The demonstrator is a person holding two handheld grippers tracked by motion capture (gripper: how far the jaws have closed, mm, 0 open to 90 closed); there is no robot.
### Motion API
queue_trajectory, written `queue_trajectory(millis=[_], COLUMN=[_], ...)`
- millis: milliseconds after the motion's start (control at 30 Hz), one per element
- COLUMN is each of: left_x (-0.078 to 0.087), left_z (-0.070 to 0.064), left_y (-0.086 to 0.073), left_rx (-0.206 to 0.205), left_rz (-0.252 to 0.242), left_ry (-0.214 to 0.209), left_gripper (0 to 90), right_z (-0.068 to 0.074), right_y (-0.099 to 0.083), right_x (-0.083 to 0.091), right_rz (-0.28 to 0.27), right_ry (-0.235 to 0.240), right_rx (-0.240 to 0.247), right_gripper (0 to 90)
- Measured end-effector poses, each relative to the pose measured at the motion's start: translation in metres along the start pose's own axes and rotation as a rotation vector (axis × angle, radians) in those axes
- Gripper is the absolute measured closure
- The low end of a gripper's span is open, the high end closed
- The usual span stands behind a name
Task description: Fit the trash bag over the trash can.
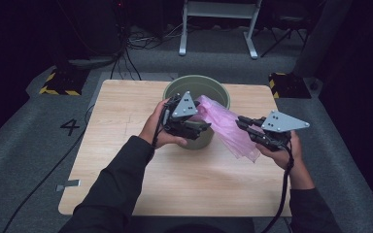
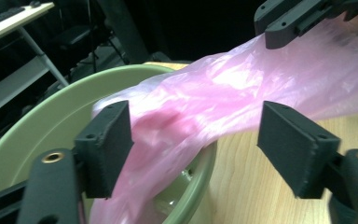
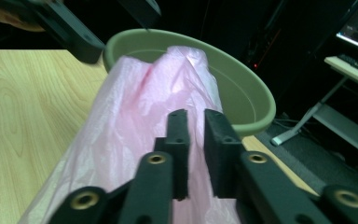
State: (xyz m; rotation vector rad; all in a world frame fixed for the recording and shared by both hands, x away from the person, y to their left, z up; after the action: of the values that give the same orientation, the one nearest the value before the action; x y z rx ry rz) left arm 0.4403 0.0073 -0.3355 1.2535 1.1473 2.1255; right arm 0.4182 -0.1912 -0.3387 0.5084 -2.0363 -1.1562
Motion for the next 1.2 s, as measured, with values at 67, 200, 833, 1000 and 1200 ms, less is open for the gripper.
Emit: queue_trajectory(millis=[67,200,833,1000,1200], left_x=[-0.005,-0.011,0.016,0.028,0.037], left_z=[-0.003,-0.004,0.022,0.035,0.048], left_y=[0.002,0.001,-0.018,-0.027,-0.038], left_rx=[-0.016,-0.047,-0.008,0.033,0.08], left_rz=[0.014,0.041,-0.023,-0.038,-0.053], left_ry=[0.023,0.035,0.047,0.05,0.045], left_gripper=[37.2,53.6,89.9,89.9,89.9], right_z=[0.002,0.006,0.009,0.01,0.004], right_y=[0.002,0.008,0.019,0.01,-0.005], right_x=[0.002,0.005,0.029,0.04,0.047], right_rz=[-0.008,-0.031,-0.104,-0.109,-0.123], right_ry=[-0.002,0.003,0.005,0.042,0.078], right_rx=[0.017,0.033,-0.036,-0.034,-0.048], right_gripper=[88.4,90.0,35.9,33.1,31.1])
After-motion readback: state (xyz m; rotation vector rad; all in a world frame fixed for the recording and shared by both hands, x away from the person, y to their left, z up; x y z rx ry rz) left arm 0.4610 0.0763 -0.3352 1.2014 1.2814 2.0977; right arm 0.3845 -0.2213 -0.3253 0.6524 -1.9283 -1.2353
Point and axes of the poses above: each handheld gripper's, and its own axes: x roughly backward along the jaws, y roughly out of its top, z roughly to its left, the point moved 6 cm from there along -x, roughly forward along the jaws, and after that the axes turned 4 degrees about z, right-handed, at the moved point
